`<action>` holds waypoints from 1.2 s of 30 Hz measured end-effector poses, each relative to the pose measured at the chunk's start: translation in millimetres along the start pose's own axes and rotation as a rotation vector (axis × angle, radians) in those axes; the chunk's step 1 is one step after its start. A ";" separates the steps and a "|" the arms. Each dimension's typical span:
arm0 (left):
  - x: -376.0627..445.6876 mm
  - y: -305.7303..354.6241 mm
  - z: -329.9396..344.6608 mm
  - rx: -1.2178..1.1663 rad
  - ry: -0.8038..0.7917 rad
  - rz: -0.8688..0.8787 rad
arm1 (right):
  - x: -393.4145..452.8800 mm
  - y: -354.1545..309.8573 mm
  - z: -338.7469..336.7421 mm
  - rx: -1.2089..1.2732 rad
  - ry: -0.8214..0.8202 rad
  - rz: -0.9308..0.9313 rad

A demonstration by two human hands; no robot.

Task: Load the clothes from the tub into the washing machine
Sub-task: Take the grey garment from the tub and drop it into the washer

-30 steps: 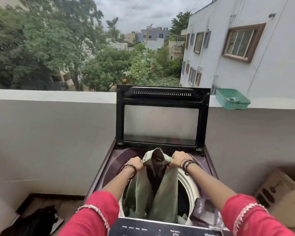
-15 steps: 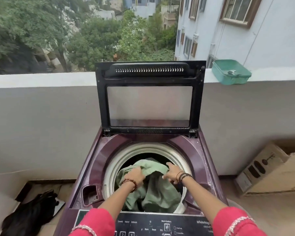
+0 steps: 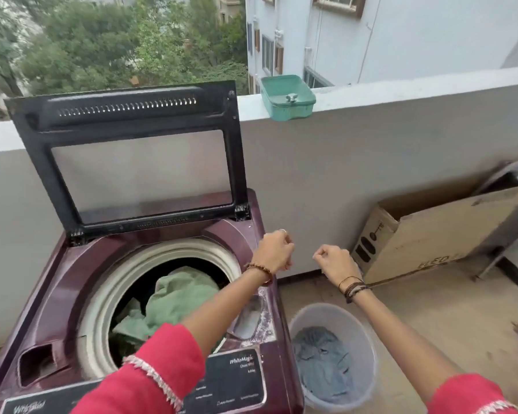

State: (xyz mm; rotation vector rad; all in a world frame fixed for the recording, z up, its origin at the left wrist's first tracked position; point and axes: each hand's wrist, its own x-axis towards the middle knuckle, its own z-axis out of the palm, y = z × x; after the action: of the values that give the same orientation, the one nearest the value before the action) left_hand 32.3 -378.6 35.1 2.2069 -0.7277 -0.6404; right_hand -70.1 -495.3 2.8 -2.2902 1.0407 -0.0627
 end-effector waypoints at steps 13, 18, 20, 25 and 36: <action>48.4 -10.9 239.2 0.363 -0.239 -0.307 | 32.7 216.1 9.3 0.020 -0.284 0.325; 55.8 -62.5 301.2 0.393 -0.262 -0.411 | 47.4 281.7 56.1 -0.028 -0.374 0.374; 60.2 -90.3 326.9 0.386 -0.271 -0.448 | 55.6 308.2 77.9 -0.043 -0.401 0.385; 69.2 -157.0 378.6 0.372 -0.344 -0.503 | 66.3 362.3 136.6 -0.053 -0.498 0.388; 74.8 -301.8 483.0 0.441 -0.756 -0.537 | 71.9 454.3 281.9 -0.373 -0.811 0.164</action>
State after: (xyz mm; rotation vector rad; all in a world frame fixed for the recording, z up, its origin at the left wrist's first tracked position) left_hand -124.4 -478.9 -508.4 2.5793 -0.6673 -1.7918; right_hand -243.8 -628.1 -490.4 -2.1813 0.8222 1.1095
